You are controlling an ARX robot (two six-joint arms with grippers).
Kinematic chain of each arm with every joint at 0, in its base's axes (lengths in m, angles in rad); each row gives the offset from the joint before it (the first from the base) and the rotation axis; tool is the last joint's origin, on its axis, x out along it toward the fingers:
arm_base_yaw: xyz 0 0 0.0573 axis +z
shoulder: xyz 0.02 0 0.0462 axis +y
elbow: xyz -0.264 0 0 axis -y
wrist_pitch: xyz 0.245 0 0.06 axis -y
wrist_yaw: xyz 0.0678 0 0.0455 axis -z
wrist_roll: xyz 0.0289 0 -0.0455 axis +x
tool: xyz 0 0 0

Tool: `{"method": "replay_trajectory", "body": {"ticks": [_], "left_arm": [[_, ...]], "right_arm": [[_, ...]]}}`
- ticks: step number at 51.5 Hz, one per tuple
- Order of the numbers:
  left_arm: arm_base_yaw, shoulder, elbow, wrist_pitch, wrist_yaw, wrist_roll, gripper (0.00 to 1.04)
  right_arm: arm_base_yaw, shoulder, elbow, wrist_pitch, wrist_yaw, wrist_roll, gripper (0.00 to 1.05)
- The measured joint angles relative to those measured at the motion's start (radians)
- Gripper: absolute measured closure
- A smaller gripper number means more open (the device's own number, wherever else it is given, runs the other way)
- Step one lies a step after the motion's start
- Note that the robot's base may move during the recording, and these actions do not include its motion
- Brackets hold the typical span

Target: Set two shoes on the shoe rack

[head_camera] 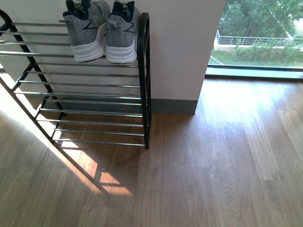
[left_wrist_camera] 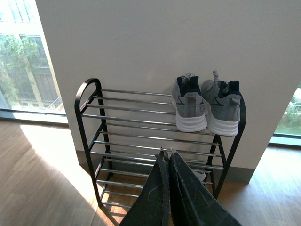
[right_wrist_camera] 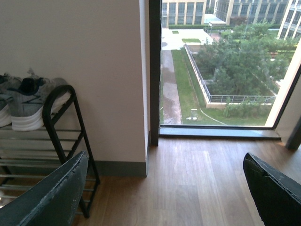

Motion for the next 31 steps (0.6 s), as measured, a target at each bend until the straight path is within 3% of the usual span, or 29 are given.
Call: {"method": "replay_trajectory", "body": {"ticks": [9, 31], "left_arm": [[0.0, -0.149, 0.0, -0.176, 0.0, 0.0, 1.04], [0.0, -0.169, 0.0, -0.188, 0.0, 0.0, 1.04]], "right_arm": [[0.0, 0.0, 0.0, 0.0, -0.001, 0.0, 0.09], [0.0, 0.0, 0.0, 0.0, -0.001, 0.0, 0.09]]}}
